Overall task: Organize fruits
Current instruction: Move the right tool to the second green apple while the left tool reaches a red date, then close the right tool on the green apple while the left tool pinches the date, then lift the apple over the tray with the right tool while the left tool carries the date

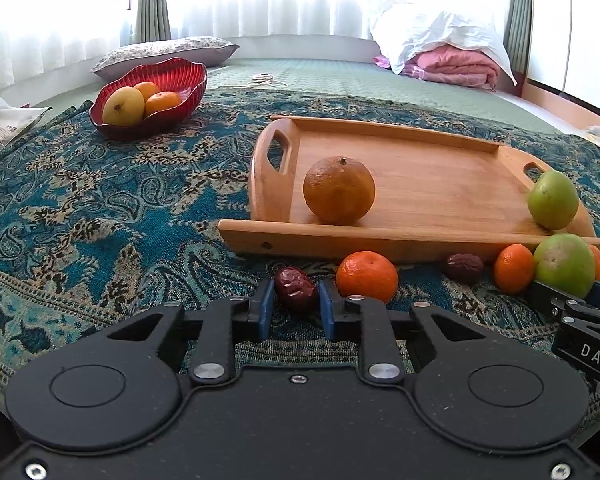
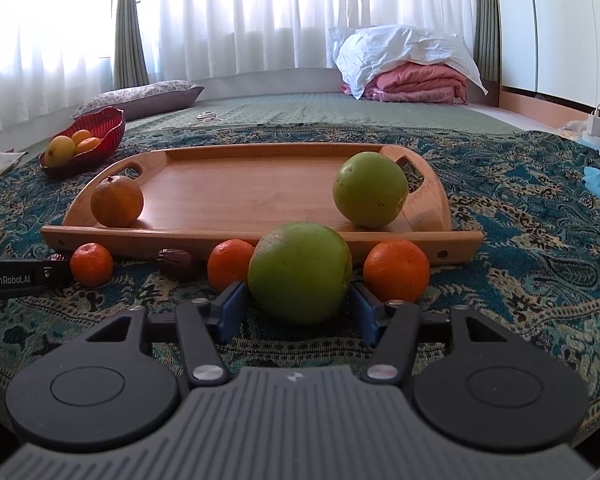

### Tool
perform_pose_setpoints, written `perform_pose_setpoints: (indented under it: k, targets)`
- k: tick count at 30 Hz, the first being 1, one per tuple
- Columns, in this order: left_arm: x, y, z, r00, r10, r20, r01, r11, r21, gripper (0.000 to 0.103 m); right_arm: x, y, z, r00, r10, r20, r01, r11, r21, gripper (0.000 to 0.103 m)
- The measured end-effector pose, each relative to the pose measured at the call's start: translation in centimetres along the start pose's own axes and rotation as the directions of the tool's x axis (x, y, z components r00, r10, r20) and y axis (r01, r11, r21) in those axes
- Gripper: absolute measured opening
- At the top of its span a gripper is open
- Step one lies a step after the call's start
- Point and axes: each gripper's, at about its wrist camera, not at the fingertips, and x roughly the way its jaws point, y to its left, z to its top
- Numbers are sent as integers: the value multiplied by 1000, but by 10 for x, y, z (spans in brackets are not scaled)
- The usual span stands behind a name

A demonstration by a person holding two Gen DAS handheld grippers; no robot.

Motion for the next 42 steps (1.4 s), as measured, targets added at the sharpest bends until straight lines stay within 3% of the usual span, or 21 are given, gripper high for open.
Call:
perform_pose_setpoints:
  k: [6, 10, 24, 42]
  targets:
    - [3, 0, 1, 1000, 1, 10, -1, 1000, -2, 23, 2, -1, -1, 1000, 2, -4, -2, 1000, 2, 63]
    - [4, 0, 1, 1000, 2, 16, -2, 1000, -6, 22, 0, -2, -1, 1000, -2, 0, 2, 1000, 7, 57]
    - [-15, -6, 12, 993, 15, 120, -19, 999, 32, 22, -18, 0, -5, 998, -9, 65, 7, 999, 34, 56]
    - [-13, -11, 8, 996, -1, 95, -3, 999, 39, 22, 0, -4, 10, 1000, -10, 3, 10, 996, 88, 65]
